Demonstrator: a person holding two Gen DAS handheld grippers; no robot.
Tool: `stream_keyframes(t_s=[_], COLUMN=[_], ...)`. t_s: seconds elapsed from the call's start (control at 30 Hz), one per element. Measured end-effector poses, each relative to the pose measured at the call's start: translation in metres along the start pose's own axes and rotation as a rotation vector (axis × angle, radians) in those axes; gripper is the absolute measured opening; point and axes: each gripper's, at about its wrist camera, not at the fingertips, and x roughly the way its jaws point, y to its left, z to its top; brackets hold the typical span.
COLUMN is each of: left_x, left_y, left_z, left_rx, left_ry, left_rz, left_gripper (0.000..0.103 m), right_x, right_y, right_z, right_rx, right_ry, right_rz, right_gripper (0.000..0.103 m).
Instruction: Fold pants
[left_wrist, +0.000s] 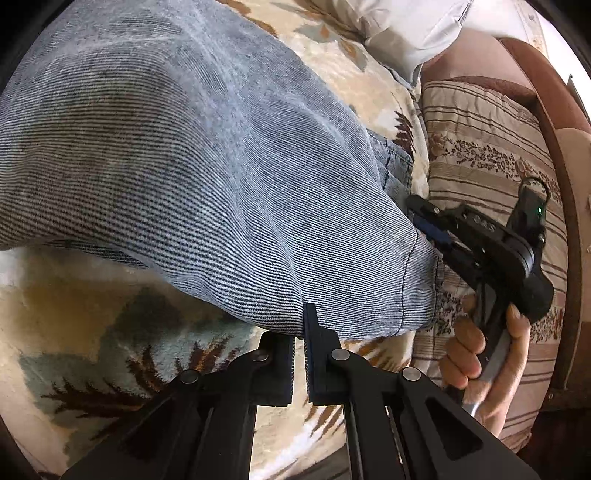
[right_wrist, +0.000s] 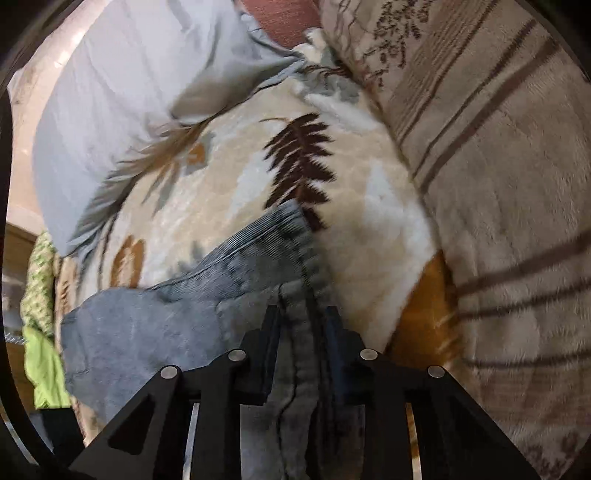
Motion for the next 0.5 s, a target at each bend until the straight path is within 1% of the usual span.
stream_keyframes(t_s=[0.07, 0.1, 0.13, 0.17, 0.2, 0.27, 0.33, 0.43, 0.5], left_x=[0.001, 0.001, 0.001, -0.002, -0.003, -0.008, -0.017, -0.025, -0.025], left_y=[-0.001, -0.002, -0.001, 0.001, 0.0, -0.003, -0.009, -0.02, -0.028], left_z=[0.001, 0.001, 0.001, 0.0, -0.001, -0.003, -0.006, -0.007, -0.005], left_rx=[0.002, 0.004, 0.004, 0.007, 0.014, 0.03, 0.051, 0.075, 0.096], left_ry=[0.001, 0.002, 0.003, 0.002, -0.002, -0.02, -0.054, -0.091, -0.116], left_rz=[-0.001, 0.0, -0.001, -0.001, -0.002, -0.014, -0.021, -0.041, -0.026], left_gripper=[0.002, 0.002, 0.002, 0.002, 0.002, 0.002, 0.002, 0.002, 0.002], right_x=[0.006, 0.01, 0.012, 0.011, 0.009, -0.008, -0.037, -0.066, -0.076], right_y=[0.007, 0.01, 0.014, 0.02, 0.025, 0.033, 0.043, 0.057, 0.067], right_z=[0.004, 0.005, 0.005, 0.002, 0.001, -0.002, 0.0, 0.01, 0.021], right_rx=[-0.033, -0.049, -0.077, -0.107, -0.13, -0.161, -0.17, -0.191, -0.21], right_ry=[-0.014, -0.009, -0.004, 0.001, -0.007, -0.048, -0.126, -0.201, -0.238], right_rz=[0.007, 0.006, -0.021, -0.045, -0.073, -0.101, -0.071, -0.039, -0.035], right_gripper=[0.028, 0.023, 0.012, 0.011, 0.003, 0.002, 0.002, 0.002, 0.002])
